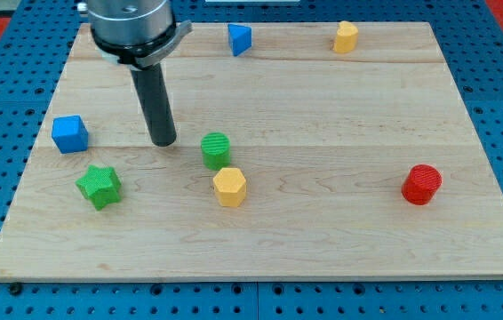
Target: Move the green circle diagonally to the red circle
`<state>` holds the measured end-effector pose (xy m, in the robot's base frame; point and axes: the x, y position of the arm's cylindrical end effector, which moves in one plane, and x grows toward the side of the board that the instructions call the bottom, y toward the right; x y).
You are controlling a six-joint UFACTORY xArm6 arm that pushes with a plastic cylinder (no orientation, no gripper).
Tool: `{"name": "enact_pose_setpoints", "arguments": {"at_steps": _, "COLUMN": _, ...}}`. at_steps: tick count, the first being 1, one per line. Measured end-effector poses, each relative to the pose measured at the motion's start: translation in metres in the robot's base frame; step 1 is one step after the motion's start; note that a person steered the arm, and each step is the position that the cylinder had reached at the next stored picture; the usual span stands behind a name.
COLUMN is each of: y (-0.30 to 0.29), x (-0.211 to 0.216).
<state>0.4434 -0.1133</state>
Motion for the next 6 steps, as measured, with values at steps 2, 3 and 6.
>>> {"name": "enact_pose_setpoints", "arguments": {"at_steps": 2, "y": 0.126, "x": 0.035}}
{"name": "enact_pose_setpoints", "arguments": {"at_steps": 3, "y": 0.095, "x": 0.046}}
{"name": "enact_pose_setpoints", "arguments": {"at_steps": 6, "y": 0.043, "x": 0.009}}
